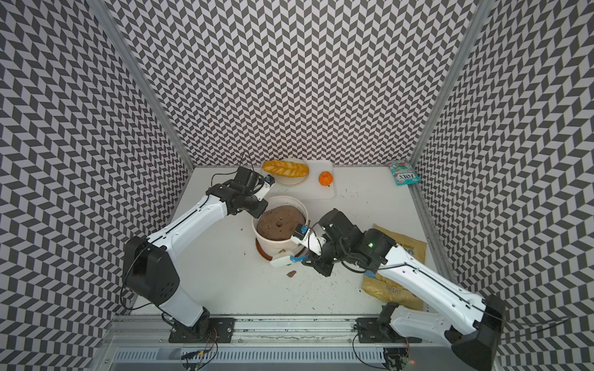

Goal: Scrub the dried mud off the ceramic pot
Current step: Brush off the soil from the pot, then rotate the pot on the tray.

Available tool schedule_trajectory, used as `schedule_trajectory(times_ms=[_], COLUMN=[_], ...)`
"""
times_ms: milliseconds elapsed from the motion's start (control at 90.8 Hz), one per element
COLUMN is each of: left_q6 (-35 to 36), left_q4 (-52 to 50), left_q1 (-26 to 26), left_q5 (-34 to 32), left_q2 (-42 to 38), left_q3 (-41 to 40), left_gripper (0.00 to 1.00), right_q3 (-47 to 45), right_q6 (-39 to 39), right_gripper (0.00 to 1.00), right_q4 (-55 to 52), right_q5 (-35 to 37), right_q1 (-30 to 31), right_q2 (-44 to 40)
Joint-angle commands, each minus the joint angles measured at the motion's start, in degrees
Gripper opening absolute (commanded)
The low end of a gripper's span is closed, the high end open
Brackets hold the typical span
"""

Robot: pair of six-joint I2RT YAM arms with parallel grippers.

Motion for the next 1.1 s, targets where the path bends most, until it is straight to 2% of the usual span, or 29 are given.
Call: schedule_trajectory(times_ms=[0,275,397,474,584,694,804,925,1091], left_q6=[1.44,-1.18,-4.94,-10.56,-20.22,-28.17,-37.71,-53.92,-68.08], left_q4=[-0.32,-0.49,-1.93,-3.49,-4.92,-3.43,1.6,0.73,-4.9], left_q1=[-0.61,-0.58,-0.57,-0.58,-0.62,-0.71,-0.95,-1.4,-3.53], left_q5=[1.11,0.26,-2.87,-7.14,-9.74,-6.68,-2.05,-4.19,-4.63], left_q2=[-1.94,-2.92,-3.31,-3.4,-4.46,-7.97,-13.51,-18.41,-20.77], left_q3=[1.62,2.76,4.66,6.68,7.87,5.24,-1.31,-4.81,-7.05], left_gripper=[0.24,0.46,0.61,0.64,0.68,0.72,0.73,0.73,0.73], right_q3=[1.18,0.78,-0.47,-0.41,-0.33,-0.4,-0.93,-1.11,-1.04], right_q6=[-1.24,-1.76,-1.63,-1.78,-1.74,-1.99,-1.9,-2.17,-2.91], right_gripper=[0.0,0.0,0.0,0.0,0.0,0.0,0.0,0.0,0.0], right_q4=[4.53,5.09,5.51,5.49,5.91,6.76,8.91,10.39,10.25], right_q5=[-3.18,-3.02,-1.68,-1.3,-0.36,-0.29,-1.28,-2.69,-3.87], right_q1=[0.16,0.07,0.0,-0.01,-0.25,-0.51,-0.54,-0.54,-0.56], right_q2=[1.13,3.29,3.57,4.07,4.51,4.61,4.25,4.52,4.3])
